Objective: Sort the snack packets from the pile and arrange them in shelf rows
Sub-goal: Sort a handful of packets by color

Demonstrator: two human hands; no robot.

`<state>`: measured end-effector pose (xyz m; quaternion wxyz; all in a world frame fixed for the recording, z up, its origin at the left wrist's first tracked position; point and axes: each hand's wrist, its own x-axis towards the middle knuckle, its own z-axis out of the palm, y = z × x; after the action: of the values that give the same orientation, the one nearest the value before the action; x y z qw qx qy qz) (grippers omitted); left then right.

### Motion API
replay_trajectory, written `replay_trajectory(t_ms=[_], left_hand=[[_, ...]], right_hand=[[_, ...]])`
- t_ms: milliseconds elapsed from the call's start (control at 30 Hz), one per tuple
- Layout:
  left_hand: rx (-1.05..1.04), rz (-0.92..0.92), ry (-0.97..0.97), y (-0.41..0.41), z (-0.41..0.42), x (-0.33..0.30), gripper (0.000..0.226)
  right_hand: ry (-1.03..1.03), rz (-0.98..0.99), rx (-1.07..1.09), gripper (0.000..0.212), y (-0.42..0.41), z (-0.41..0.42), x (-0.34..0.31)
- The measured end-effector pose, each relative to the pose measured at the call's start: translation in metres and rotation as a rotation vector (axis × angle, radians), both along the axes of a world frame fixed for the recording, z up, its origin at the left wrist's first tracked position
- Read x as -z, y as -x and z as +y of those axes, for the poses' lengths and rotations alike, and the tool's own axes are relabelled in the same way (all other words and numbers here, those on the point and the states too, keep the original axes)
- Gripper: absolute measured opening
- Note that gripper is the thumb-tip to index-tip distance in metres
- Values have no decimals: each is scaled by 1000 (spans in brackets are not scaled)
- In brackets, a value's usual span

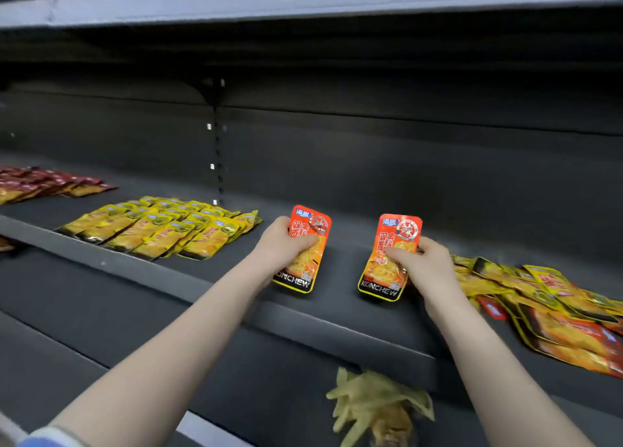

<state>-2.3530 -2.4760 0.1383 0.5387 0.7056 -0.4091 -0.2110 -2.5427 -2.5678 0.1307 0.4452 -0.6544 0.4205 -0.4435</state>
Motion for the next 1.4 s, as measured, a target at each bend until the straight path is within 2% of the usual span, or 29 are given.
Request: replay_trajectory(t_ms=[200, 433, 500, 633, 833, 967, 1200, 1400], left_hand=[[1, -10, 8, -130, 53, -1, 26], [-40, 18, 32, -271, 118, -5, 9], [-79, 16, 21, -306, 131, -5, 17], [-159, 26, 9, -375, 149, 0, 17], [-173, 9, -24, -480, 157, 3, 40], [-187, -28, -26, -566, 149, 3, 11], [-251, -79, -18, -702, 150, -12, 21], [-162, 25, -2, -783, 137, -18, 27]], right_hand=[[-43, -61, -53, 13, -145, 48, -2], [-75, -98, -120, 12, -296, 98, -7], [-76, -84, -138, 12, -337, 107, -11], [-53, -52, -170, 9, -415, 117, -17], [-44, -31, -216, 11, -533, 114, -11], [-72, -7, -194, 12, -615, 102, -6], [-130, 27, -213, 10, -735, 105, -6], [-215, 31, -153, 8, -793, 107, 10]])
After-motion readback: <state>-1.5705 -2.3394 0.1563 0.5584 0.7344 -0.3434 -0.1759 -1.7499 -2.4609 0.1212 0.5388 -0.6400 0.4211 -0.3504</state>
